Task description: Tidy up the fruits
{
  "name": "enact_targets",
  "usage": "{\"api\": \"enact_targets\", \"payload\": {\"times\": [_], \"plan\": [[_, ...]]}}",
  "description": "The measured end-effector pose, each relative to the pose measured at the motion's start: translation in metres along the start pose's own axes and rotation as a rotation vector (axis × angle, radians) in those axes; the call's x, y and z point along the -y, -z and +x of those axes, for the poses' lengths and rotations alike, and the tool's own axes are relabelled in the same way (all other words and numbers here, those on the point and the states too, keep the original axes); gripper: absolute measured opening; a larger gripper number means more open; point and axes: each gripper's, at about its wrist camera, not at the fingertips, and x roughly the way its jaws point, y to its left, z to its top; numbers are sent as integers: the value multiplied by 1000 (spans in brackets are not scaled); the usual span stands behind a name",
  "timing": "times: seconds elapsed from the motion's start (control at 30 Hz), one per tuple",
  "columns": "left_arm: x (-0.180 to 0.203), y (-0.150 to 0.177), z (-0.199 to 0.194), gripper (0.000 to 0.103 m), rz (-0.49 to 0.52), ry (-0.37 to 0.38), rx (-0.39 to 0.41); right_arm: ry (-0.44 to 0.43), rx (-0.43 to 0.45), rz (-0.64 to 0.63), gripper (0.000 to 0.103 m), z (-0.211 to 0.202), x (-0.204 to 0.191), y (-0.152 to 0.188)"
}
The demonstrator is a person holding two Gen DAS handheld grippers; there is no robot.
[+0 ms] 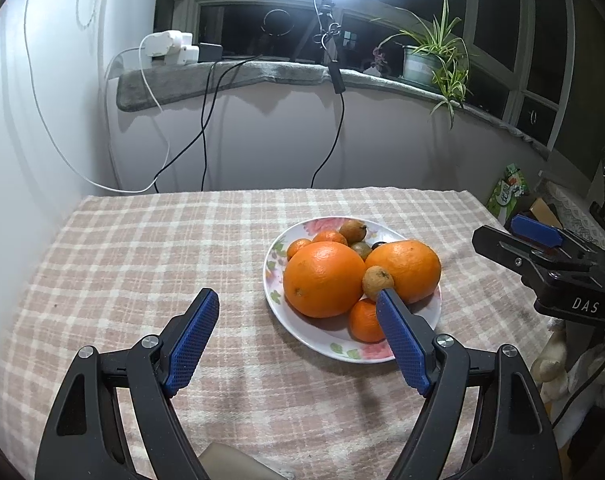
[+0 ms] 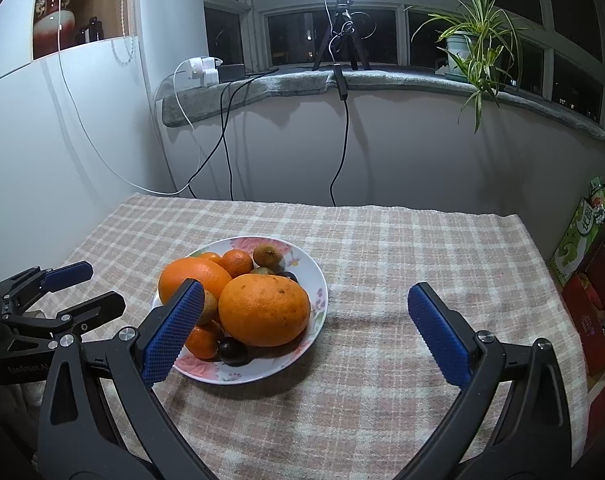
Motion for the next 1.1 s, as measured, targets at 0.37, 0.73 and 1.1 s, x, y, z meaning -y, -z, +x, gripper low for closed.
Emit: {"api": "enact_targets", "payload": {"times": [0.37,0.73,1.1], "plan": [[8,-7,-5,81,3,-6,-9,16,-2,3,103,-4,4,-3],[9,-9,-2,81,-3,-4,-27,19,-11,0,103,0,8,-5],[11,-8,-9,81,5,-1,-6,29,-17,-5,103,-1,9,-3]]}}
